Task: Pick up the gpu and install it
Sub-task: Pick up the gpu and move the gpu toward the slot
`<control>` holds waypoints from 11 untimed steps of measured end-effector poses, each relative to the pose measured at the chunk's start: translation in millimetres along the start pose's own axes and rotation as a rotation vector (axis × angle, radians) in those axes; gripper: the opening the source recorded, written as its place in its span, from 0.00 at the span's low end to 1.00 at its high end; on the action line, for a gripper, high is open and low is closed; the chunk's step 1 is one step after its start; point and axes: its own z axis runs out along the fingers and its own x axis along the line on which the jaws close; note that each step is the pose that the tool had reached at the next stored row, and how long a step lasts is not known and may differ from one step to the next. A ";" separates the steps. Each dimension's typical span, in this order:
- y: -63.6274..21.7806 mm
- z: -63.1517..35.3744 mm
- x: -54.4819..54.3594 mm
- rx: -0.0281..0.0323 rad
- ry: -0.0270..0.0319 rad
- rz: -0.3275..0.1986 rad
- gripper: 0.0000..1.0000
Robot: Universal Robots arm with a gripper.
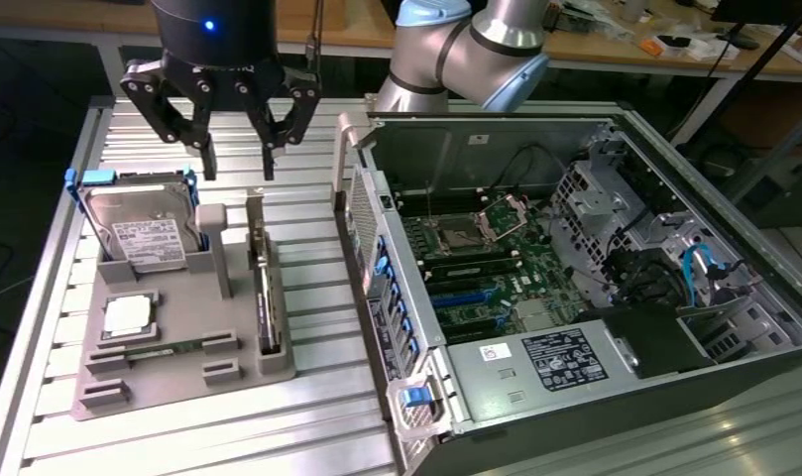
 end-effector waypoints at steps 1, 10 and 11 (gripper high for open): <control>0.0 0.1 0.0 0.0038 0.0023 -0.013 0.54; -0.8 10.7 -0.2 0.0272 0.0185 -0.096 0.60; -1.2 12.7 -0.2 0.0272 0.0184 -0.099 0.60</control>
